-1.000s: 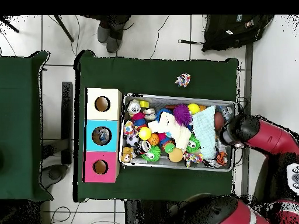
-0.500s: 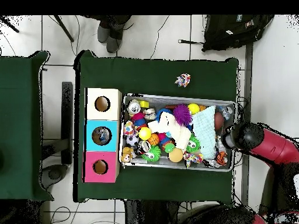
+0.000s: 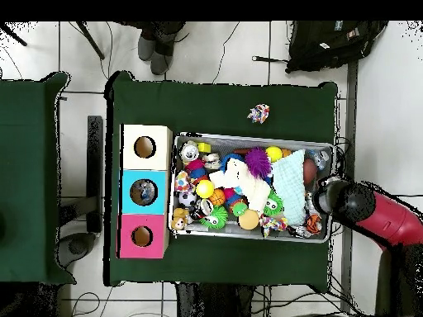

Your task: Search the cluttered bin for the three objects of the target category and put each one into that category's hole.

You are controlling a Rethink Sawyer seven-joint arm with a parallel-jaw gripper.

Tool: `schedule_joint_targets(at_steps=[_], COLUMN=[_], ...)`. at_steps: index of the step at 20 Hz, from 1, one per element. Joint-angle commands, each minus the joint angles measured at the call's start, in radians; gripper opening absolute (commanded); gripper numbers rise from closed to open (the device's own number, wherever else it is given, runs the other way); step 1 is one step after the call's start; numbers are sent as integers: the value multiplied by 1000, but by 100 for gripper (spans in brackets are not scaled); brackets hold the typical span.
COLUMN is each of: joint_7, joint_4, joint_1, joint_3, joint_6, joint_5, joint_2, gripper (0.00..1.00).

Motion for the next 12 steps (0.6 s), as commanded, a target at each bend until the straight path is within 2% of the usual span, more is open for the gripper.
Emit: schedule_joint_targets(at_steps=[1,5,12], joint_7=[-72,-80,-63], joint_4=[176,202,218], joint_1=[-17,-22,-18], joint_3=[159,180,196], joint_6=[70,131,145], joint_5=[46,65,77], joint_2=[-102,-131,-145], gripper=[100,100,100])
